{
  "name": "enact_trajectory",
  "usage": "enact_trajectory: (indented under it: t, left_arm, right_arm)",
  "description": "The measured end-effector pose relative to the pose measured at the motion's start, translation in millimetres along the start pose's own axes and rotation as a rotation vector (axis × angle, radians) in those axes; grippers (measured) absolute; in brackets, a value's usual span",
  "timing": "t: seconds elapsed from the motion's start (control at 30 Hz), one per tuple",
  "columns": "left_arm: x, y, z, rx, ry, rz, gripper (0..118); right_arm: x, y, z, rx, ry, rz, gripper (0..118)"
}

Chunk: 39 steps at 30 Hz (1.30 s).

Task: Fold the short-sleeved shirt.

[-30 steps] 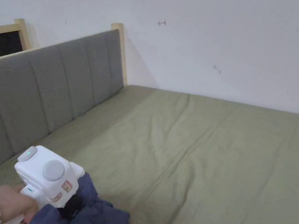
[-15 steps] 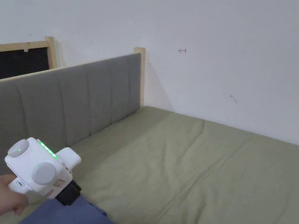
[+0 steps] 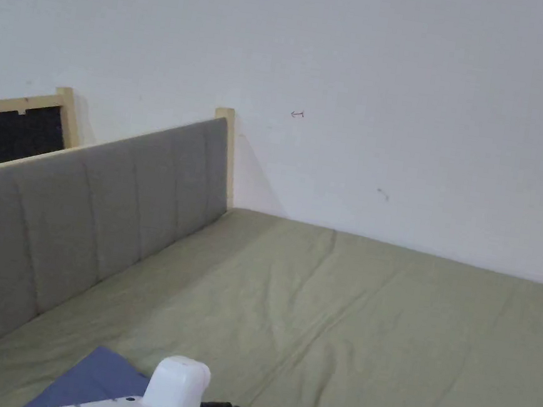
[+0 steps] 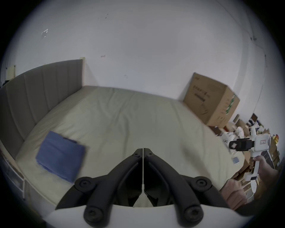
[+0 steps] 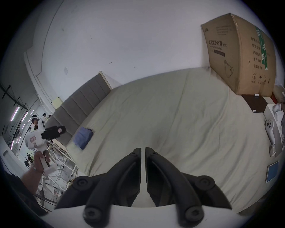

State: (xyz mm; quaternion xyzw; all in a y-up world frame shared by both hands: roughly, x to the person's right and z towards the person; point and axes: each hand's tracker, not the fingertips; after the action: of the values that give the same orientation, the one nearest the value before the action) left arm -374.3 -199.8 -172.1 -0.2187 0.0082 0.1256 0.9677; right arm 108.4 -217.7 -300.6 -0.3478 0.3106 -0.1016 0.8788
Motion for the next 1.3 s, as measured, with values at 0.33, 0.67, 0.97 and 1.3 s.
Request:
enact_trajectory:
  t: [0.33, 0.67, 0.97, 1.3]
  left_arm:
    - [165.3, 31.8, 7.9, 0.387, 0.043, -0.230, 1]
    - [220.9, 11.9, 18.1, 0.515, 0.147, -0.261, 1]
    - [211.4, 0.2, 31.6, 0.534, 0.162, -0.234, 8]
    - [208.8, -0.6, 35.7, 0.552, 0.172, -0.226, 109]
  right_arm:
    - [-38.6, 26.0, 89.2, 0.599, -0.133, 0.172, 6]
    - [-28.3, 6.0, 101.8, 0.810, -0.422, 0.223, 6]
    - [-31.7, 1.1, 105.9, 0.786, -0.389, 0.217, 85]
    - [-45.2, -2.2, 100.0, 0.777, -0.416, 0.258, 118]
